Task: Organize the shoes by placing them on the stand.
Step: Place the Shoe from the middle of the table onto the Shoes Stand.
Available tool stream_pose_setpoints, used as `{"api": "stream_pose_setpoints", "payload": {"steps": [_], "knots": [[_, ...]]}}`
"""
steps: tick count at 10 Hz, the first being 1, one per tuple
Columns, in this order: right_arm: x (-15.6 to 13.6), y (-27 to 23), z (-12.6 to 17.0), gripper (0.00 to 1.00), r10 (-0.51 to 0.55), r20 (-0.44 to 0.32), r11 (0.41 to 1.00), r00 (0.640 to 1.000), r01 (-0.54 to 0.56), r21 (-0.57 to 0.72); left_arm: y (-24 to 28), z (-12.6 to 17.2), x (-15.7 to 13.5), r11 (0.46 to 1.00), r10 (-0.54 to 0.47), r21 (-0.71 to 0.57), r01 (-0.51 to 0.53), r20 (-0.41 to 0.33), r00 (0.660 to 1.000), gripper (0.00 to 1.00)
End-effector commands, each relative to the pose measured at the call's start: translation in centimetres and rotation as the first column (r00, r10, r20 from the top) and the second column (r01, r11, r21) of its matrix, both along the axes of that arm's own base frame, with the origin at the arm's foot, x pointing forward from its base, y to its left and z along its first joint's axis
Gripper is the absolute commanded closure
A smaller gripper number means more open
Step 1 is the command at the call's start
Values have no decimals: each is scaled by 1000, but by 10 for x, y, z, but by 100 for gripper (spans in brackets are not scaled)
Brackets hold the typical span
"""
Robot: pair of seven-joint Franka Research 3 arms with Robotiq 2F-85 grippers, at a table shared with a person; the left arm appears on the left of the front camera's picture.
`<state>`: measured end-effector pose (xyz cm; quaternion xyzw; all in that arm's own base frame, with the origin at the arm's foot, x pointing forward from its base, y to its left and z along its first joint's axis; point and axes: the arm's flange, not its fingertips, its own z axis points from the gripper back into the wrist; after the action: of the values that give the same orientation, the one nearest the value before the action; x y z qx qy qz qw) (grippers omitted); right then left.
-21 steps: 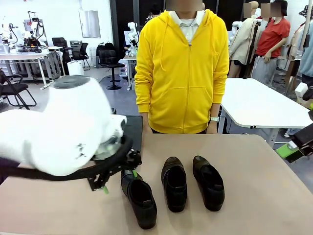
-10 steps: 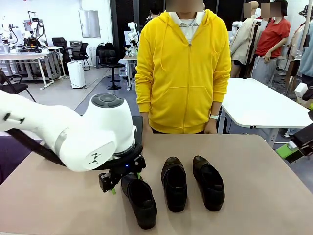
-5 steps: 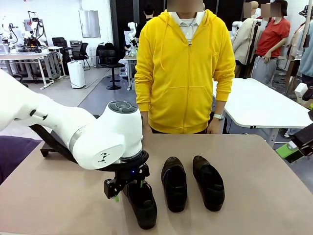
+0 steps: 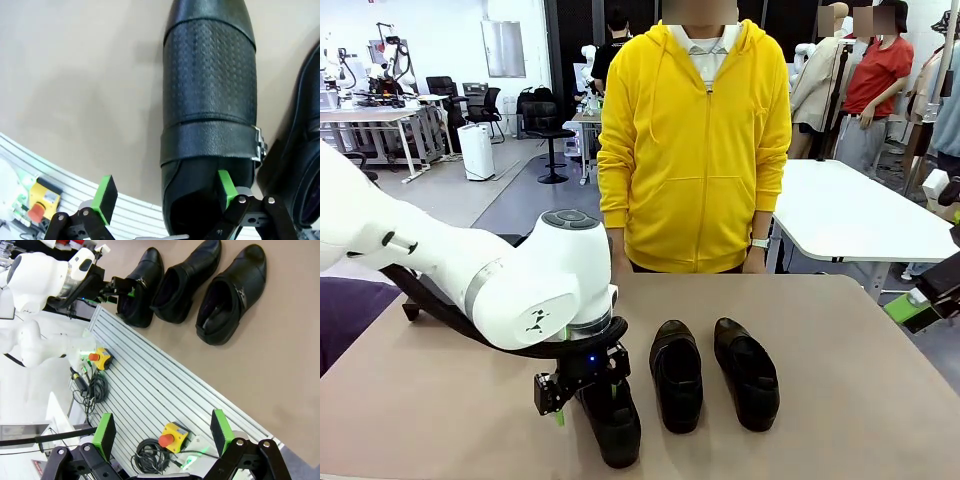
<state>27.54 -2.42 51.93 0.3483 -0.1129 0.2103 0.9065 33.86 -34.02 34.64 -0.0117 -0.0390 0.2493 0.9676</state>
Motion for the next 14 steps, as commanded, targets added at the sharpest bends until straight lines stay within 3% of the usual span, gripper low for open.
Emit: {"api": "stream_pose_setpoints", "payload": {"steps": [1, 3, 4, 5, 6, 12, 14], "knots": [[2, 1, 5, 0, -3, -5, 1000, 1000, 3, 10, 15, 11, -5, 999, -27, -18, 27, -11, 1000, 0], [2, 1, 5, 0, -3, -5, 1000, 1000, 3, 10, 16, 6, -4, 1000, -15, -6, 15, -8, 1000, 0], [2, 1, 5, 0, -3, -5, 1000, 1000, 3, 10, 16, 4, -3, 1000, -14, -12, 14, 9, 1000, 13], [2, 1, 5, 0, -3, -5, 1000, 1000, 3, 10, 16, 5, -3, 1000, -11, 2, 11, -5, 1000, 72], [2, 1, 5, 0, -3, -5, 1000, 1000, 3, 10, 16, 6, -3, 1000, -14, 10, 14, 0, 1000, 100], [2, 1, 5, 0, -3, -5, 1000, 1000, 3, 10, 16, 7, -2, 999, -31, 10, 30, 15, 999, 100], [2, 1, 5, 0, -3, -5, 1000, 1000, 3, 10, 13, 20, -4, 996, -89, -10, 90, 50, 995, 100]]}}
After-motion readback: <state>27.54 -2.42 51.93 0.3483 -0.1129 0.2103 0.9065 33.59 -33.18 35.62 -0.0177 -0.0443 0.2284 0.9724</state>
